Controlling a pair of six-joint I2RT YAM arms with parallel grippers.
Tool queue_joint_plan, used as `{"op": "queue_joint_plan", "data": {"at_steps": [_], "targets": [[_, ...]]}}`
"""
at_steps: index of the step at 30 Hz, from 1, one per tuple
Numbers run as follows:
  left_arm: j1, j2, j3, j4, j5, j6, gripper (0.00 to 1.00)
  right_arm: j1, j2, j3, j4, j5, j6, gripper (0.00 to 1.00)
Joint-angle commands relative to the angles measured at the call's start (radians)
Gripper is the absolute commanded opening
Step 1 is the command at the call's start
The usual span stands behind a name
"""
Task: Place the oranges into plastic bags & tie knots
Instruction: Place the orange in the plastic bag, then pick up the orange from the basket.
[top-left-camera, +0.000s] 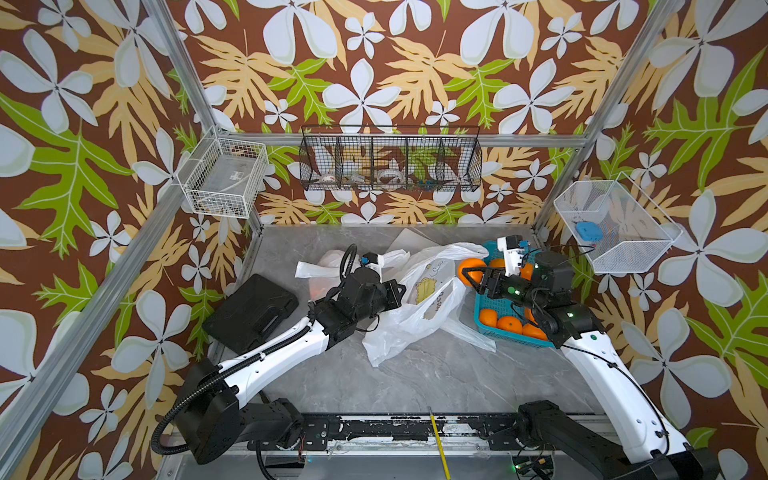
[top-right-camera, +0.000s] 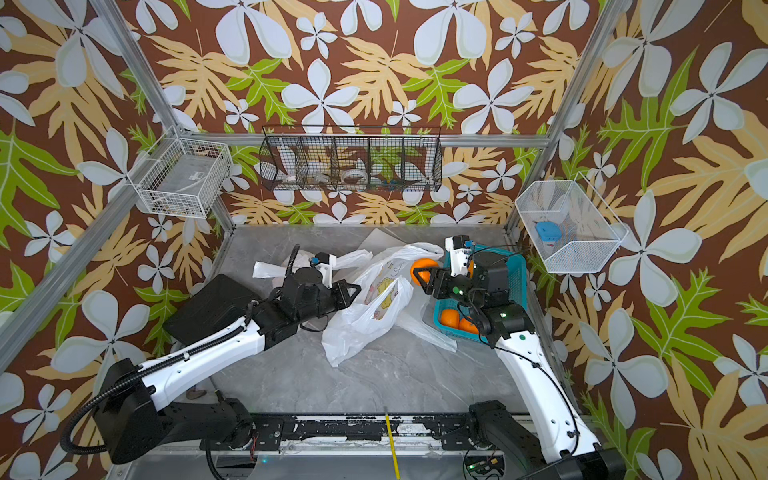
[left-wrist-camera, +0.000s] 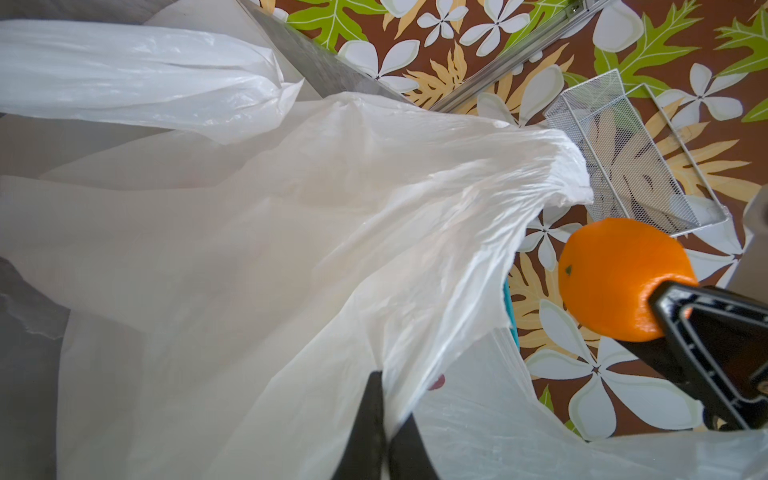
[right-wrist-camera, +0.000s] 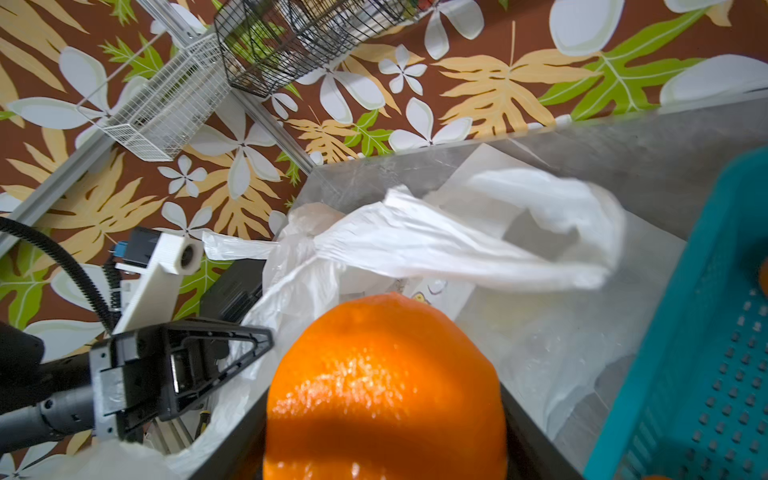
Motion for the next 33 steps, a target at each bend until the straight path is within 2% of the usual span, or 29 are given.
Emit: {"op": "queue_joint_plan", "data": {"at_steps": [1, 5, 10, 12, 14, 18, 22, 25, 30, 33], "targets": [[0.003, 0.002, 0.000, 0.049, 0.027, 0.011, 0.00, 0.079, 0.051, 0.025, 0.058, 0.013, 0.039, 0.59], [0.003, -0.008, -0.001, 0.054, 0.014, -0.002, 0.00, 0.187, 0.149, 0.039, 0.113, 0.029, 0.061, 0.60], [0.003, -0.024, -0.004, 0.063, -0.014, -0.029, 0.00, 0.215, 0.202, 0.038, 0.108, 0.037, 0.053, 0.79], [0.002, -0.031, -0.006, 0.068, -0.022, -0.038, 0.00, 0.215, 0.180, 0.069, 0.043, 0.102, 0.010, 0.87], [0.002, -0.034, -0.003, 0.071, -0.025, -0.038, 0.00, 0.209, 0.138, 0.093, 0.008, 0.133, -0.012, 0.92], [0.002, -0.033, 0.001, 0.068, -0.037, -0.038, 0.00, 0.173, 0.038, 0.136, -0.062, 0.178, -0.042, 0.92], [0.005, -0.029, 0.008, 0.044, -0.062, -0.029, 0.00, 0.098, -0.041, 0.175, -0.147, 0.231, -0.095, 0.91], [0.008, -0.027, 0.007, 0.038, -0.067, -0.029, 0.00, -0.020, -0.061, 0.175, -0.214, 0.289, -0.142, 0.92], [0.010, -0.026, 0.004, 0.032, -0.072, -0.025, 0.00, -0.249, -0.010, 0.074, -0.197, 0.278, -0.185, 1.00], [0.010, -0.030, 0.003, 0.024, -0.084, -0.020, 0.00, -0.317, 0.076, 0.004, -0.127, 0.285, -0.200, 0.99]]}}
